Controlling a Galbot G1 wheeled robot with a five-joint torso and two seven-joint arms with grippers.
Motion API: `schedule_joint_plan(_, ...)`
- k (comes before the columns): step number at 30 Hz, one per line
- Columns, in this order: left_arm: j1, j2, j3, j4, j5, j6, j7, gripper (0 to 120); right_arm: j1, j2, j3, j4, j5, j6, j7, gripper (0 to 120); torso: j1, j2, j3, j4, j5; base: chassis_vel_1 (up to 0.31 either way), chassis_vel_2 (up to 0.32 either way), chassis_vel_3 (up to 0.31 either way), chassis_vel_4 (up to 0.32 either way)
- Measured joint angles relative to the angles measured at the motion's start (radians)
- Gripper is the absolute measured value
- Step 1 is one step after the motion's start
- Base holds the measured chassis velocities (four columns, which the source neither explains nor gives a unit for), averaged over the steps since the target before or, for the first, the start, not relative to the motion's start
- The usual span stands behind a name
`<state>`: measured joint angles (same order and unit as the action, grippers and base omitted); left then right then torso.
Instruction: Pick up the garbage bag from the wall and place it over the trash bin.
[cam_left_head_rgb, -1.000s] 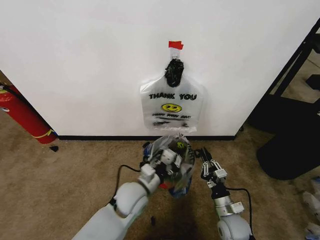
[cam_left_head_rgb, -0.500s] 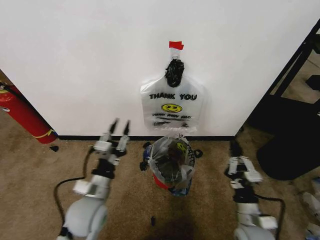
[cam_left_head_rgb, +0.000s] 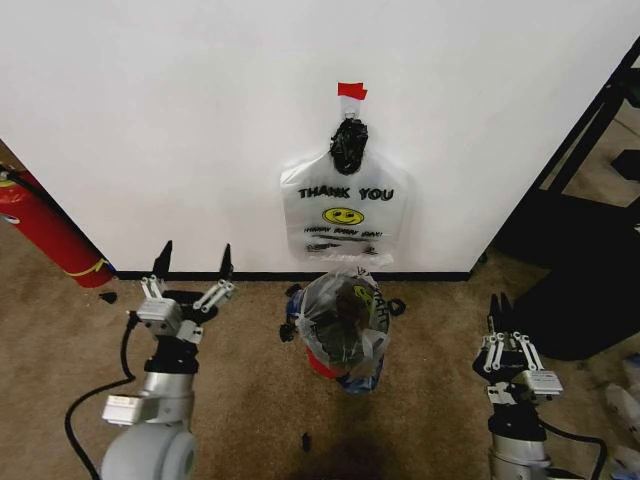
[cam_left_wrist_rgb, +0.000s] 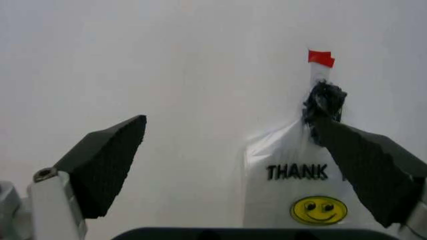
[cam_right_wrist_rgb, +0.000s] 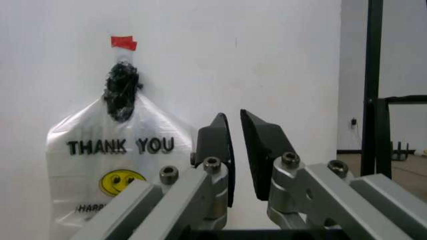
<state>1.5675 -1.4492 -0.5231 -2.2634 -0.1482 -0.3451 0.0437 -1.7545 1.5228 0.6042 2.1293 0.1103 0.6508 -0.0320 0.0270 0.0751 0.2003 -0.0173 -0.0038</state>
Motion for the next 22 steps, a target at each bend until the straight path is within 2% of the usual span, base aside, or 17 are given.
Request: schedule_joint_plan(22, -0.021, 0.003, 0.006, 0.011, -0.003, 0.009, -0.005, 100, 0.027, 0.013, -0.02, -0.013, -0.003, -0.002, 0.008, 0, 0.0, 0.0, 0.0, 0.0, -0.0001, 0.0, 0.0, 0.0, 0.0)
